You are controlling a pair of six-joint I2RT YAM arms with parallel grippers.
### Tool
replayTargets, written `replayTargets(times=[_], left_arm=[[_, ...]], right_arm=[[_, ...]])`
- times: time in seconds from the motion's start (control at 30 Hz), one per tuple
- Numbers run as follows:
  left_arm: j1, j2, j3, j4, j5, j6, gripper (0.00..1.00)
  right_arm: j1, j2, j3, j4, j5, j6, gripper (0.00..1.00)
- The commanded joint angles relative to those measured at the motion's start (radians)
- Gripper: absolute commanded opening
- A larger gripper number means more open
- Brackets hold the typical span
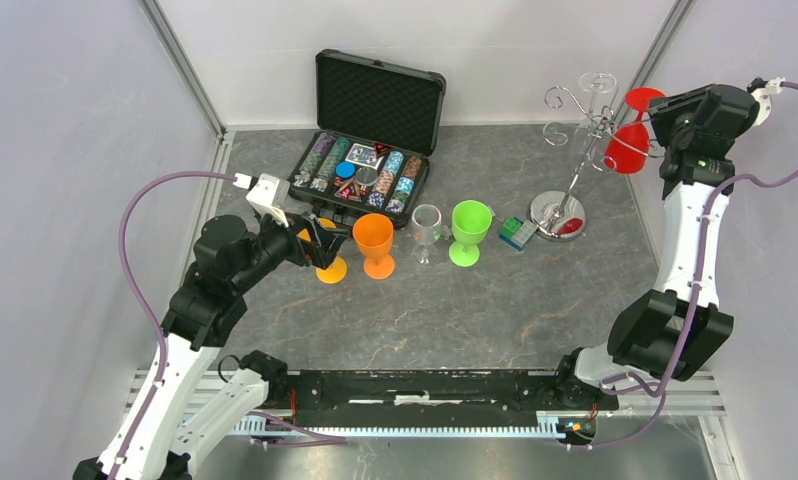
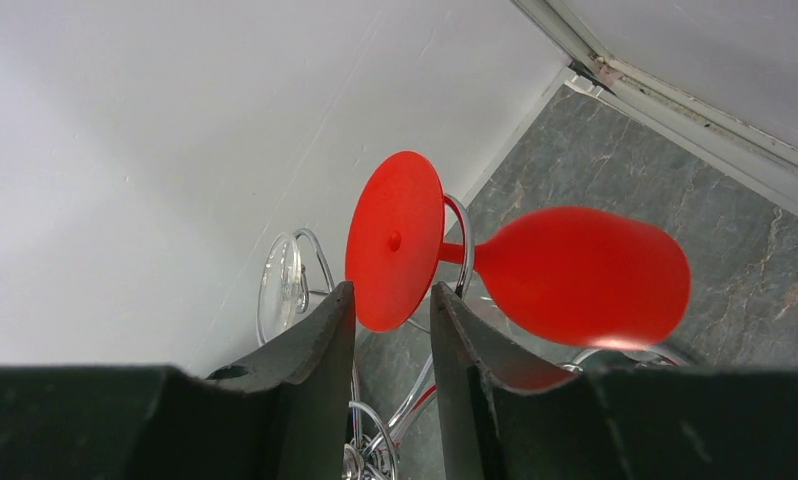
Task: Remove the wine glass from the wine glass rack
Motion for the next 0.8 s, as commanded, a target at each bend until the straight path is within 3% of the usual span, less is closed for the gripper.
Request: replayTargets(times=[0.0, 0.63, 0.77], left_arm=[[0.010, -0.009, -0.005, 0.040, -0.004, 0.016, 1.00], [0.016, -0.008, -0.007, 0.043, 0.001, 0.011, 1.00], [0.016, -0.010, -0.007, 0.043, 0.000, 0.011, 1.00]], right_arm=[[-0.002, 0.014, 0.010, 0.041, 0.000, 0.028, 0.38], [-0.001, 0.012, -0.096, 0.166, -0.021, 0.174, 0.29], [0.001, 0.015, -0.092, 0.157, -0.033, 0.188, 0.18]])
